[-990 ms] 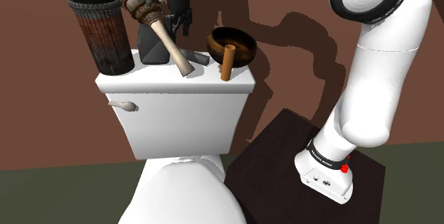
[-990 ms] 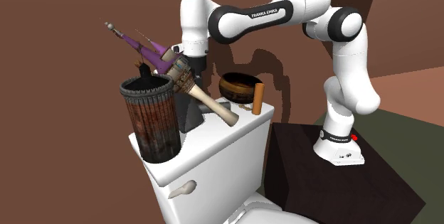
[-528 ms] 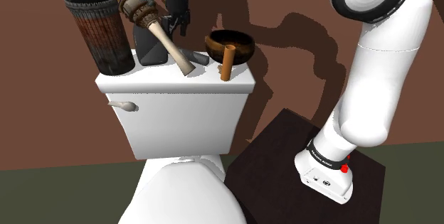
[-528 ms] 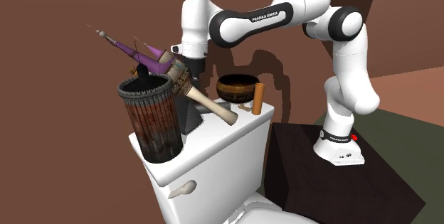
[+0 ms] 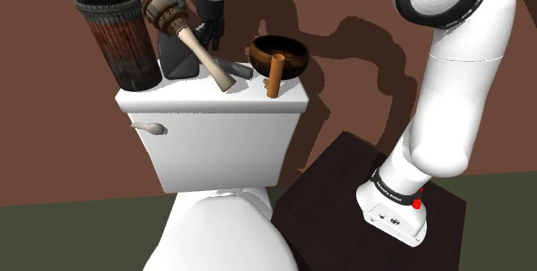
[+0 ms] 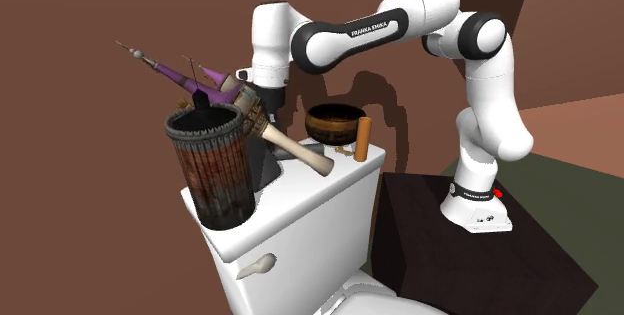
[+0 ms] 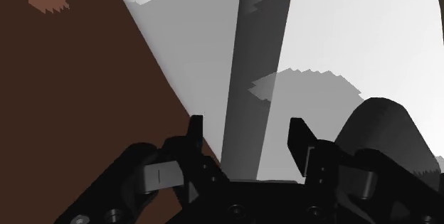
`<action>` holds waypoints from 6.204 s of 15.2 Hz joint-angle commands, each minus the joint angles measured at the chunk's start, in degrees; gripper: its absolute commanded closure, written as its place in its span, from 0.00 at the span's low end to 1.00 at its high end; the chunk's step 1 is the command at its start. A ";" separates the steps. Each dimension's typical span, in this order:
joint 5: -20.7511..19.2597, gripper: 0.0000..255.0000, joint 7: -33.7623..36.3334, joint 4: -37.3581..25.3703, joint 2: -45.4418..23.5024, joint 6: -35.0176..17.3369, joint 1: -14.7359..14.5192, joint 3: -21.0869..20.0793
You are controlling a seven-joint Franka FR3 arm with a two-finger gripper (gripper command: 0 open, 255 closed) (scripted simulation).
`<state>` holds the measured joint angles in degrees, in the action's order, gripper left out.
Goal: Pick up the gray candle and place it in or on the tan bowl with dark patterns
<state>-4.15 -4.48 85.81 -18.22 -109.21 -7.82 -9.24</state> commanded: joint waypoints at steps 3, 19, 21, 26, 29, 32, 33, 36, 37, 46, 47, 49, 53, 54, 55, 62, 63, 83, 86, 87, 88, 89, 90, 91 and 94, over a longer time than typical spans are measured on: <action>0.17 1.00 -3.59 3.09 -0.84 -1.28 0.43 0.19; 0.20 1.00 -4.19 -5.46 -1.10 7.00 0.72 -0.10; 0.18 1.00 -4.22 -7.21 -1.24 8.60 0.68 -0.15; 0.05 1.00 -4.25 -12.07 -1.93 12.80 0.56 -0.33; -0.08 1.00 -4.27 -15.40 -2.59 15.47 0.43 -0.41; -0.26 1.00 -4.28 -19.13 -3.50 18.29 0.25 -0.50; -0.33 1.00 -4.28 -20.47 -3.87 19.27 0.18 -0.54; -0.60 1.00 -4.28 -24.90 -5.20 22.38 -0.08 -0.64; -0.70 1.00 -4.29 -26.54 -5.74 23.49 -0.20 -0.66; 1.14 1.00 -7.34 -16.16 4.07 22.76 3.35 -0.34; 1.66 1.00 -8.23 -12.60 6.68 21.76 4.20 -0.10; 2.61 1.00 -10.11 -6.33 11.47 20.20 5.68 0.55; 4.03 1.00 -14.13 3.91 19.92 18.29 7.96 2.44; 4.28 1.00 -15.17 6.11 21.85 18.00 8.47 2.97; 4.48 1.00 -16.21 8.19 23.72 17.78 8.93 3.54; 4.86 1.00 -20.30 18.24 31.03 15.05 10.50 5.98; 4.87 1.00 -20.31 19.20 31.21 14.26 10.50 5.98; 4.96 0.00 -20.11 28.46 32.30 6.09 10.28 5.84; 4.95 0.00 -20.14 28.36 32.28 6.17 10.30 5.87; 4.94 0.00 -20.36 28.44 32.24 6.05 10.39 6.01; 4.93 0.00 -20.35 26.52 32.24 7.97 10.40 6.02; 4.92 0.00 -20.35 24.51 32.16 9.90 10.40 6.04; 4.90 0.00 -20.34 22.42 32.01 11.84 10.41 6.05; 4.89 0.00 -20.33 20.71 31.83 13.37 10.42 6.05; 4.89 0.00 -20.33 20.71 31.83 13.37 10.42 6.05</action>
<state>0.75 -24.78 106.89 13.75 -96.12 2.58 -3.21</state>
